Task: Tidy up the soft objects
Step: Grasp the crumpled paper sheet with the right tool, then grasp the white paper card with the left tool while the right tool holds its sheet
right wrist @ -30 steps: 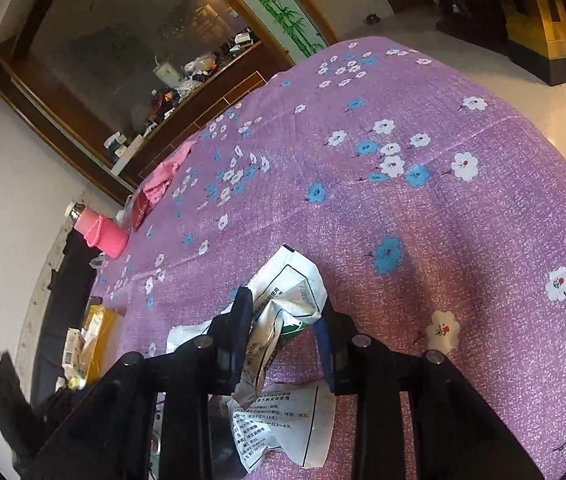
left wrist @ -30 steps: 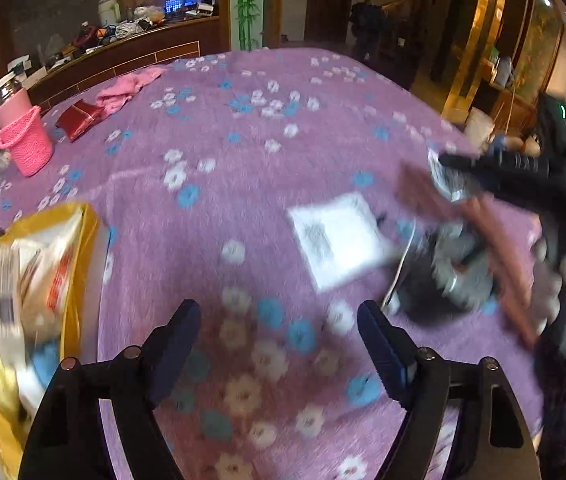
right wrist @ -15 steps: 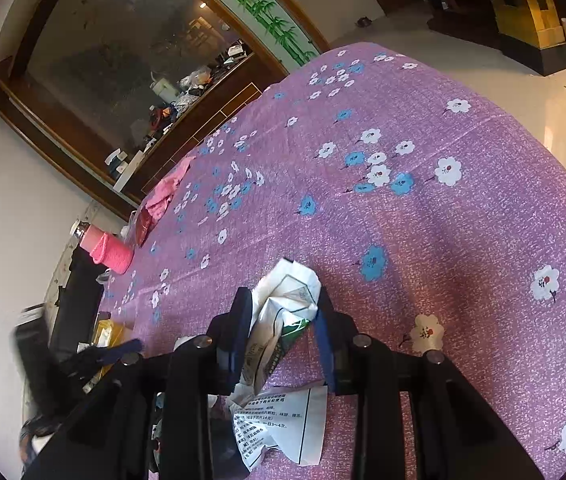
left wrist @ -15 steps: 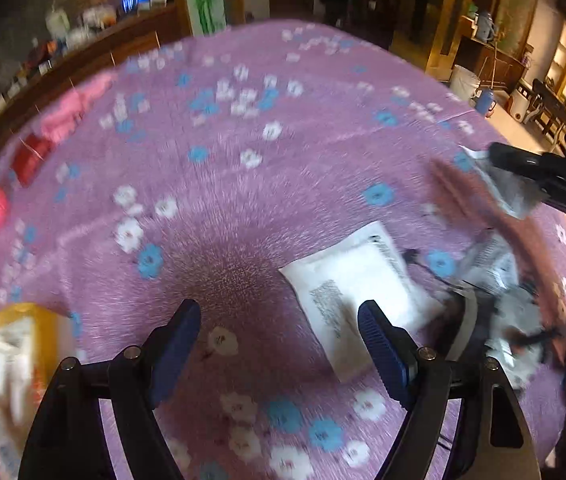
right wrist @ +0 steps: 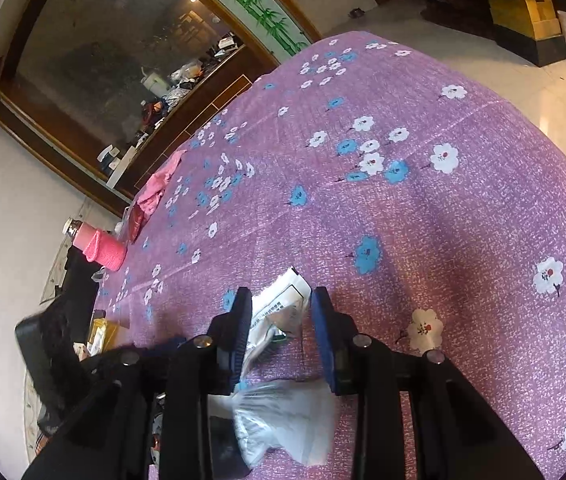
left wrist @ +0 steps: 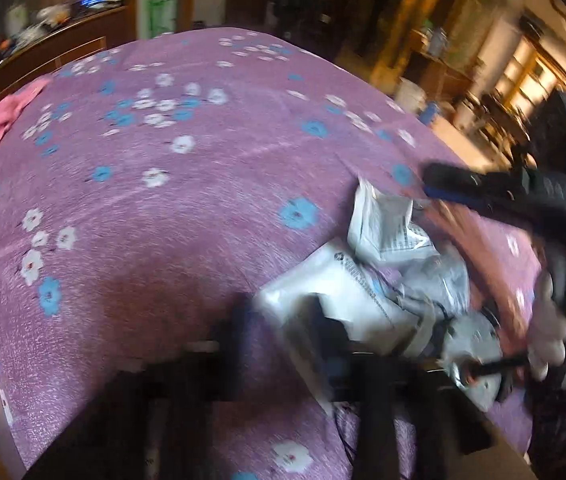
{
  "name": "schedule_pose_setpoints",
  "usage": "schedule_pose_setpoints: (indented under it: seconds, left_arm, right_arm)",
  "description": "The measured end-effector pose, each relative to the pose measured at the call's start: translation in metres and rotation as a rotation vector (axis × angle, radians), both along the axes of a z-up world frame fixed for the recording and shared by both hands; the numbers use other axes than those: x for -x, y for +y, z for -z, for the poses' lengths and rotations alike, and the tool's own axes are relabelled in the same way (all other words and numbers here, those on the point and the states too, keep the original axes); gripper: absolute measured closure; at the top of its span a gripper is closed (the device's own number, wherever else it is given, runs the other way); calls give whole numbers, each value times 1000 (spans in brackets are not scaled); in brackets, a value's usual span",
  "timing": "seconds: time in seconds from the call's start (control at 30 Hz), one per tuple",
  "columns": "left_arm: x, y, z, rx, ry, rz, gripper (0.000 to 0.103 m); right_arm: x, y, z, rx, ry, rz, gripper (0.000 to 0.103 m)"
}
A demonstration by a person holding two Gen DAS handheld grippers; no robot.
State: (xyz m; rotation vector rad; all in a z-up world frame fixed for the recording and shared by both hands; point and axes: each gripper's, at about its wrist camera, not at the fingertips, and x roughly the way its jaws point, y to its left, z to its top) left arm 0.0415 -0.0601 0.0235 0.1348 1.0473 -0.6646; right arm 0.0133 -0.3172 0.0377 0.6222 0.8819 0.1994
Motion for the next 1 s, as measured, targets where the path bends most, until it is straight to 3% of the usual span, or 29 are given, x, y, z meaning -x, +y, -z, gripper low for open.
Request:
schedule_pose_setpoints:
  seconds: [0.2, 0.37, 0.57, 0.63, 0.7, 0.77, 0.97, 1.0]
  left_arm:
    - [12, 12, -2, -33, -5, 18, 92]
    - [25, 24, -16, -58, -70, 33, 92]
    - [38, 37, -39, 4, -115, 14, 96]
    - [44, 42, -46, 31, -124, 5, 96]
    - [51, 46, -53, 54, -139, -4, 96]
    - [59, 48, -58, 80, -148, -6, 96]
    - [77, 58, -71, 143, -165, -21, 101]
    - [80, 60, -73, 154, -170, -27, 101]
  right_arm:
    - [-1, -3, 4, -9, 19, 10, 68]
    - [-1, -1, 4, -1, 20, 1, 68]
    - [-3, 1, 9, -1, 44, -2, 68]
    - [-6, 3, 13, -11, 61, -17, 63]
    - [-8, 7, 16, -14, 77, -35, 51]
    - [-10, 13, 17, -3, 81, -60, 49]
    - [-13, 38, 15, 107, 38, -115, 49]
    - [-14, 41, 15, 122, 32, -127, 56]
